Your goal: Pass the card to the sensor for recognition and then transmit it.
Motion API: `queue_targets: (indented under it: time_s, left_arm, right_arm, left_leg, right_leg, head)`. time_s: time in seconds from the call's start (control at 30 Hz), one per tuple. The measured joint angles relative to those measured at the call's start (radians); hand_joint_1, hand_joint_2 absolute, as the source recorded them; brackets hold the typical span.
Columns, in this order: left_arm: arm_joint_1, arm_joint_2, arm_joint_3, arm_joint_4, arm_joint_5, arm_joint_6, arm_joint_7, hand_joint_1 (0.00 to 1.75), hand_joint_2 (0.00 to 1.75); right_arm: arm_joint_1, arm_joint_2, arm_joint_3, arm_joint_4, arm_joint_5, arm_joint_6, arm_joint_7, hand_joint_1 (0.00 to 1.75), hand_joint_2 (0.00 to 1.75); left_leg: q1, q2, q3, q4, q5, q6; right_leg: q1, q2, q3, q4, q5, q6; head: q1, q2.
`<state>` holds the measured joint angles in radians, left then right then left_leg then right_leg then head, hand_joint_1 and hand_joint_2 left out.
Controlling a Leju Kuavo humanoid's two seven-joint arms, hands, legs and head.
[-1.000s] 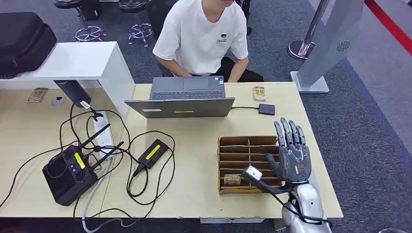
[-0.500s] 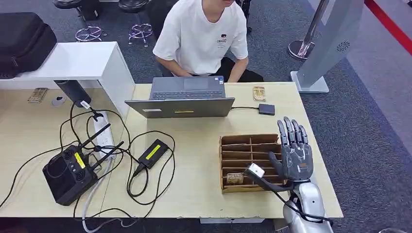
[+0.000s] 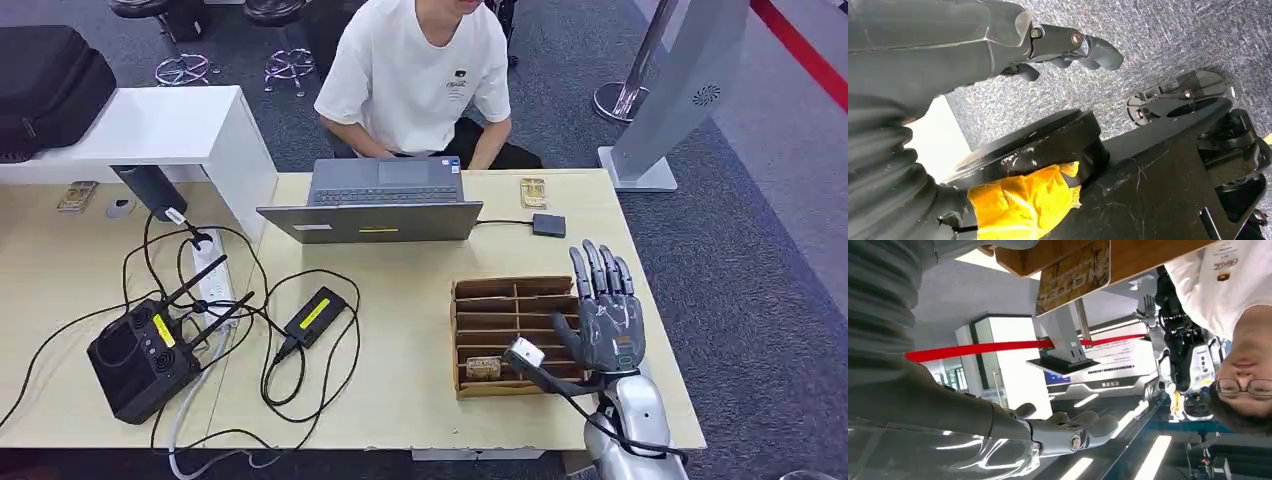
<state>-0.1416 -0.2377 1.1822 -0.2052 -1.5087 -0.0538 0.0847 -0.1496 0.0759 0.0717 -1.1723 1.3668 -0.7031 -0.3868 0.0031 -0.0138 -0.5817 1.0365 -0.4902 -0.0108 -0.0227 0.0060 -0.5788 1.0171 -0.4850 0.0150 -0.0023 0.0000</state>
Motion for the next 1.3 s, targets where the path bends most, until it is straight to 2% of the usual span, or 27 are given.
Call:
queue_targets:
  time_s: [1.3]
  left_arm:
    - [-0.003,0.000,0.000,0.000,-0.013,-0.008,0.006,0.00,1.75]
  right_arm:
    - [-0.033,0.005,0.004,0.019,0.005,0.000,0.007,0.00,1.75]
  left_leg:
    - [0.000,0.000,0.000,0.000,0.000,0.000]
  right_leg:
    - [0.000,0.000,0.000,0.000,0.000,0.000]
  head:
    - [0.000,0.000]
